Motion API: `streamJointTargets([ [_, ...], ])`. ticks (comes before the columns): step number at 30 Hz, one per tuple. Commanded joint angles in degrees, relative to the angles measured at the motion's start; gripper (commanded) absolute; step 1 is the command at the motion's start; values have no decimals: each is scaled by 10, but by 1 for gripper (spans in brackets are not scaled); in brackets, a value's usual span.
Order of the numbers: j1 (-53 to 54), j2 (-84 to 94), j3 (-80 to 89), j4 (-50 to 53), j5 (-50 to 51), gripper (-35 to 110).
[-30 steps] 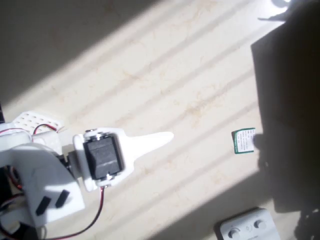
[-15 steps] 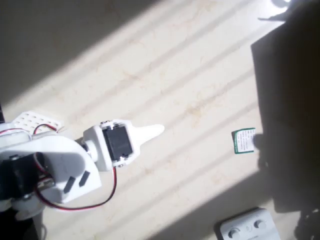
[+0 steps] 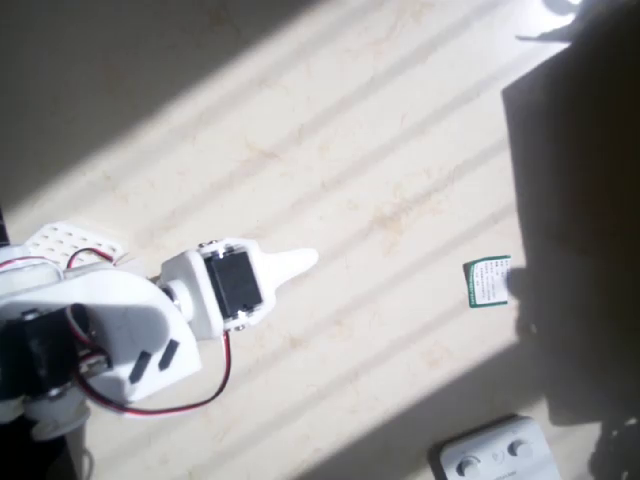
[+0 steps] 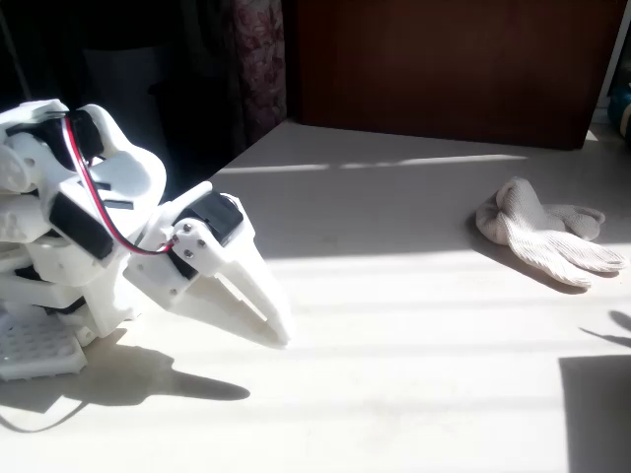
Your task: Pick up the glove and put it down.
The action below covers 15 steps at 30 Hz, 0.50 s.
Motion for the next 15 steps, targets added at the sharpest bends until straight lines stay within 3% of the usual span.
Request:
streamJointTargets([
  [1, -4, 4, -19, 47, 0, 0],
  [15, -2, 4, -33, 118, 4, 0],
])
